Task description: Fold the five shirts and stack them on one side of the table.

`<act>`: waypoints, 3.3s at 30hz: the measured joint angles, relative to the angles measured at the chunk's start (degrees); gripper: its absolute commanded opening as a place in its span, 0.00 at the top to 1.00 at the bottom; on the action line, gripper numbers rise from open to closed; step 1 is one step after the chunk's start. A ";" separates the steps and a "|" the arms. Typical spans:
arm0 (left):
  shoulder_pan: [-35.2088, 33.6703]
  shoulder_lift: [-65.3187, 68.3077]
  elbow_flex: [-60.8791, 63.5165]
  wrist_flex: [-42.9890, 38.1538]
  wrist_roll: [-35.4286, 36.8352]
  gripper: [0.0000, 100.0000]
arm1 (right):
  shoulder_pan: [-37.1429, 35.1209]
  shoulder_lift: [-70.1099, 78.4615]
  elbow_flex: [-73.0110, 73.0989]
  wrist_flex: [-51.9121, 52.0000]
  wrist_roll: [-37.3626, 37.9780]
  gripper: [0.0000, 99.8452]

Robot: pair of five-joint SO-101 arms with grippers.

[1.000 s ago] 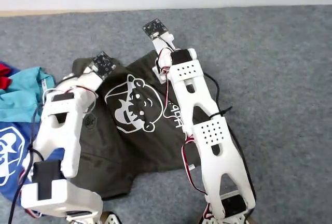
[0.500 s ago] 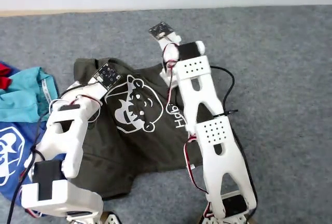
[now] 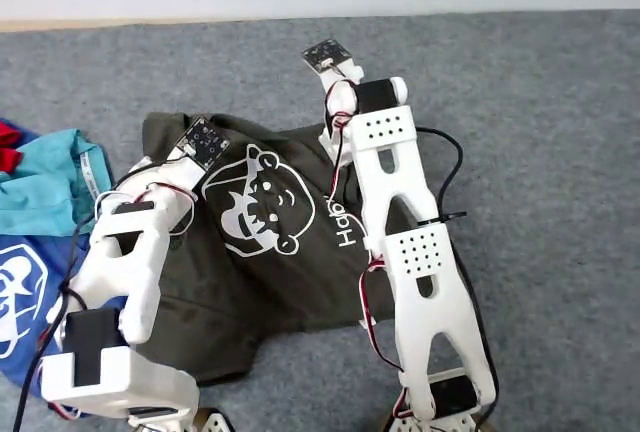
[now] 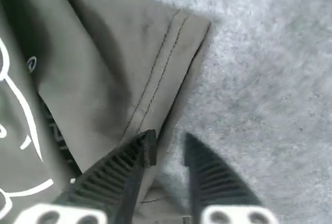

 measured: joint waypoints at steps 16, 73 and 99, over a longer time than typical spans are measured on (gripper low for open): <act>0.00 0.00 0.00 0.00 0.09 1.00 | -1.14 2.11 4.13 -19.43 -2.55 0.77; 0.88 0.00 0.88 0.00 0.09 1.00 | -0.53 -1.49 8.88 -8.88 -5.89 0.81; 3.69 -17.41 0.88 0.00 5.45 1.00 | -0.09 -7.12 -3.08 0.09 1.41 0.99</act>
